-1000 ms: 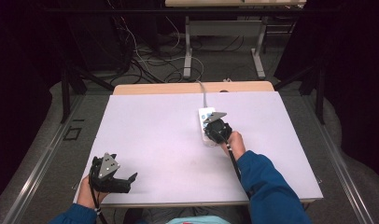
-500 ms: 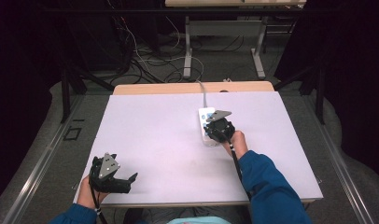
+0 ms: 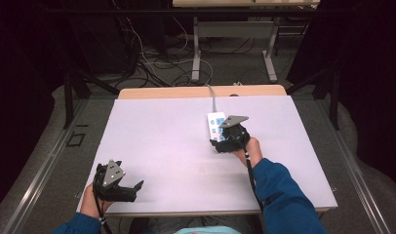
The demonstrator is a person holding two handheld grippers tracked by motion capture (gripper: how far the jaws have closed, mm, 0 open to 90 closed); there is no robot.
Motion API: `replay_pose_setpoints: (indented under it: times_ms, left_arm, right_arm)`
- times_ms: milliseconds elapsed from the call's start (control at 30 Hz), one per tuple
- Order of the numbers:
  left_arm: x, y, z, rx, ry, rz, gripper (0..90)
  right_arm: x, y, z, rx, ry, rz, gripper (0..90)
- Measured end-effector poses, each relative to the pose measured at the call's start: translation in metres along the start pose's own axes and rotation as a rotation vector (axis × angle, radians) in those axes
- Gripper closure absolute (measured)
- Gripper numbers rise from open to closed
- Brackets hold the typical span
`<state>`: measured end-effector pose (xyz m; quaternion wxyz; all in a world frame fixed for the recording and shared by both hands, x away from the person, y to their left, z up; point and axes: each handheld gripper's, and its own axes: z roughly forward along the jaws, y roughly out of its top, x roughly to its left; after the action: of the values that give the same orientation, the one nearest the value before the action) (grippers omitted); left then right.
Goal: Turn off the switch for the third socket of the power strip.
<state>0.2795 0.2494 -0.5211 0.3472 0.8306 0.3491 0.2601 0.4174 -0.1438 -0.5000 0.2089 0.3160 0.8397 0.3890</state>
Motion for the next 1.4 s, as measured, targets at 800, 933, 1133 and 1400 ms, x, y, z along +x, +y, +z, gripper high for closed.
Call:
replay_pose_setpoints:
  times_ms: [800, 933, 1133, 1400]
  left_arm:
    - [0.000, 0.000, 0.000, -0.001, -0.001, 0.003, 0.4]
    - [0.000, 0.000, 0.000, -0.001, -0.001, 0.002, 0.4]
    - [0.000, 0.000, 0.000, 0.001, -0.001, 0.003, 0.4]
    - [0.000, 0.000, 0.000, 0.000, -0.005, 0.001, 0.4]
  right_arm:
    - [0.000, -0.037, -0.063, -0.023, 0.029, 0.049, 0.9]
    - [0.001, -0.043, -0.068, -0.021, 0.017, 0.045, 0.2]
    - [0.003, -0.052, -0.076, -0.012, 0.012, 0.045, 0.1]
    - [0.005, -0.066, -0.087, -0.006, -0.009, 0.043, 0.1]
